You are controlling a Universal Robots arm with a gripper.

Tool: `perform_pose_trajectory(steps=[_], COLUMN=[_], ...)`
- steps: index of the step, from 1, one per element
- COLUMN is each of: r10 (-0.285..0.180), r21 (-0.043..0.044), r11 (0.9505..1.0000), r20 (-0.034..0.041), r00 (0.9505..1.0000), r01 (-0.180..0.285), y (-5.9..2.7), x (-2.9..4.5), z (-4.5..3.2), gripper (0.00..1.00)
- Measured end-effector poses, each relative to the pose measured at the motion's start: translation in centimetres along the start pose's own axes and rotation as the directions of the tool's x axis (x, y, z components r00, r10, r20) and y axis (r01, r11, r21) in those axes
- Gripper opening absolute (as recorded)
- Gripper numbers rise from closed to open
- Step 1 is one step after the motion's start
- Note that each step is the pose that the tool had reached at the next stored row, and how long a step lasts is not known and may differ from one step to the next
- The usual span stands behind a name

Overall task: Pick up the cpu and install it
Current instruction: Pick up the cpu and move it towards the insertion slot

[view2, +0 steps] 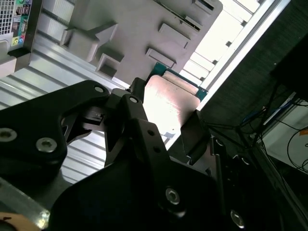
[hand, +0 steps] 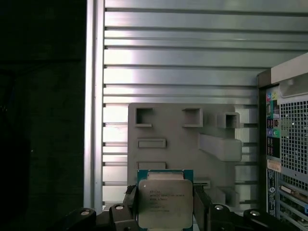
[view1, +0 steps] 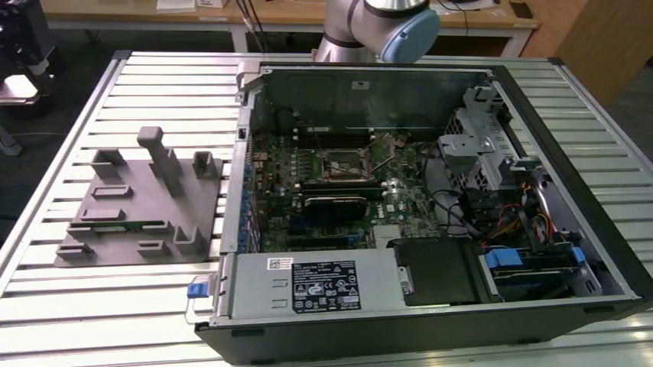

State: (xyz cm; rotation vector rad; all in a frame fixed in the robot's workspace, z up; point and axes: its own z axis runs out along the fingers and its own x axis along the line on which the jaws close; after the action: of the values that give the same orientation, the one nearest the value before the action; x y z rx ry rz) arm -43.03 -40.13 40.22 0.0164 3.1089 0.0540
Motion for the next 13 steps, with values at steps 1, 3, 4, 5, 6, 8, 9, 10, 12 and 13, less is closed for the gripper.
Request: perform_pose_trajectory(steps=[1,3,4,5,6,8,9,10,12,13], r10=[0.0,0.0,0.0,0.0,0.0,0.0,0.0,0.0,0.0,0.0], r21=[0.0,0.0,0.0,0.0,-0.0001,-0.0001,-0.0001,-0.0001,-0.0001,-0.0001], r11=[1.0,1.0,1.0,1.0,1.0,1.0,1.0,1.0,1.0,1.0], r20=[0.0,0.0,-0.0001,-0.0001,0.0,0.0,0.0,0.0,0.0,0.0], r00=[1.0,1.0,1.0,1.0,1.0,1.0,1.0,1.0,1.0,1.0], r01=[0.0,0.0,0.0,0.0,0.0,0.0,0.0,0.0,0.0,0.0], y=[0.0,0.0,0.0,0.01,0.01,0.01,0.01,0.02,0.02,0.02], x=[-0.19,-0.57,-0.76,-0.96,-1.15,-1.56,-1.77,-1.98,-2.4,-2.63], z=[0.01,0.02,0.02,0.03,0.04,0.05,0.06,0.06,0.08,0.09], gripper=[0.54,0.54,0.54,0.54,0.54,0.54,0.54,0.54,0.54,0.54])
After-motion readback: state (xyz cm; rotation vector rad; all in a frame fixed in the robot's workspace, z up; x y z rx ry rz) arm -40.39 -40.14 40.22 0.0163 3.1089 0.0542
